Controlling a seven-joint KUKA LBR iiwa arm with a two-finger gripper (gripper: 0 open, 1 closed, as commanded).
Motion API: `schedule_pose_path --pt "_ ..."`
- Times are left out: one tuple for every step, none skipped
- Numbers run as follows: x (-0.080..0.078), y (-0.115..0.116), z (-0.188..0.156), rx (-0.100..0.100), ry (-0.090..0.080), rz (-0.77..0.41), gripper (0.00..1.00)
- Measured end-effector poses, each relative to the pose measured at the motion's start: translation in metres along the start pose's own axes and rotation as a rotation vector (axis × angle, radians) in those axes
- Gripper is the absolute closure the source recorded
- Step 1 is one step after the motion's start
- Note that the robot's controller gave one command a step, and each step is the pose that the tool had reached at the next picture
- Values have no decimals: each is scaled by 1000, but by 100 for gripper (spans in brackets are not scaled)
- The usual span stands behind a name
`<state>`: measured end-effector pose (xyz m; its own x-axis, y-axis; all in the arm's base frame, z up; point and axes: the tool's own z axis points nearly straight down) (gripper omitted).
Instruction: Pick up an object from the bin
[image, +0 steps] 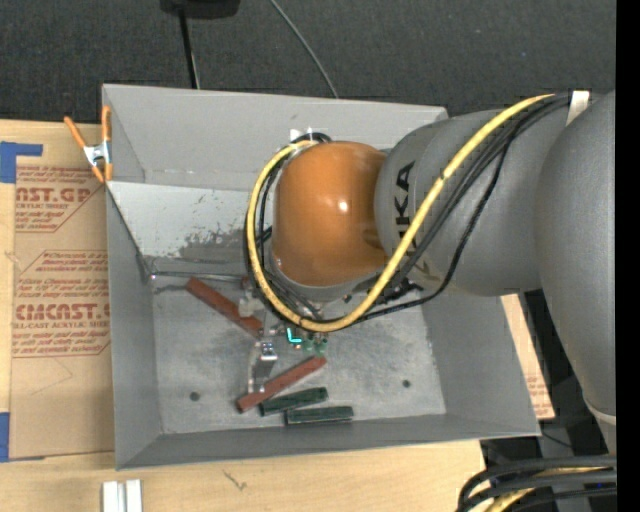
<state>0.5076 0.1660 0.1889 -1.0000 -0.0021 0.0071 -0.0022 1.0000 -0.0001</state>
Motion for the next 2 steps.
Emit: schedule_pose_path --pt "-2 -1 -4 -1 -7 1 0" --pt "2 -16 34 -2 -14 -63 0"
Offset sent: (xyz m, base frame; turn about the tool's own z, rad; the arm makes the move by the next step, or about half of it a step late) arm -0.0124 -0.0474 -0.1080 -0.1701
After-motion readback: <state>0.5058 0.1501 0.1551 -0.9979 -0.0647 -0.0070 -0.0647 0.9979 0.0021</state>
